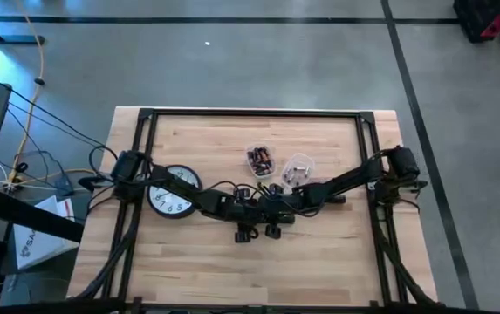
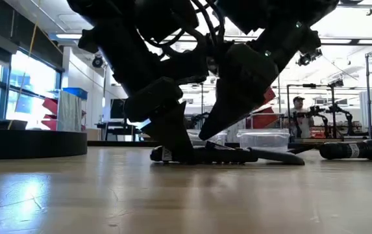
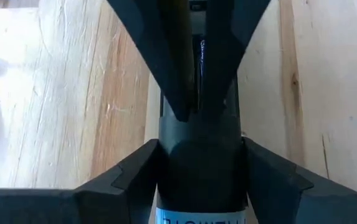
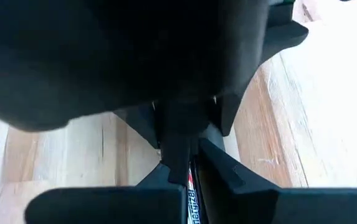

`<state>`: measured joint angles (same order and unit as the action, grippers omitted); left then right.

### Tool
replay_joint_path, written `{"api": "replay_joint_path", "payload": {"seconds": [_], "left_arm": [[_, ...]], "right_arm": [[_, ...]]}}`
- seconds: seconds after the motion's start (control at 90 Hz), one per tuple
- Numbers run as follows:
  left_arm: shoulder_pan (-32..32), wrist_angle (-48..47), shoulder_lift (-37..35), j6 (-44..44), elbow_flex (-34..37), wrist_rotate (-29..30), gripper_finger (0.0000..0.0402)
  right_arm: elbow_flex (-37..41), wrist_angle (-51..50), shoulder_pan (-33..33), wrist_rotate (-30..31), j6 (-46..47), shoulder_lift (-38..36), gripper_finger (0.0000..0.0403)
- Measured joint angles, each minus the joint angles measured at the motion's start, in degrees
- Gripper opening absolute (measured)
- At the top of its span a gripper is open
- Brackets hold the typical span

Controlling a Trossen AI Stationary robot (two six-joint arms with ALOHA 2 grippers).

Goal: Insert battery
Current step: Insert the silver battery into the black remote

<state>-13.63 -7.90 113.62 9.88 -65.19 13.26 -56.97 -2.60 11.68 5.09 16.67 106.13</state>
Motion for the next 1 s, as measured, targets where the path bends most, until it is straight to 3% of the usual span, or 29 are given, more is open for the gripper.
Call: {"api": "replay_joint_path", "payload": {"seconds": [1.0], "left_arm": [[0.02,0.09,0.0,-0.07,0.04,0.49,0.0186]], "right_arm": [[-1.13,-5.0,0.07,-2.01,-2.56,-1.85,0.0001]]}}
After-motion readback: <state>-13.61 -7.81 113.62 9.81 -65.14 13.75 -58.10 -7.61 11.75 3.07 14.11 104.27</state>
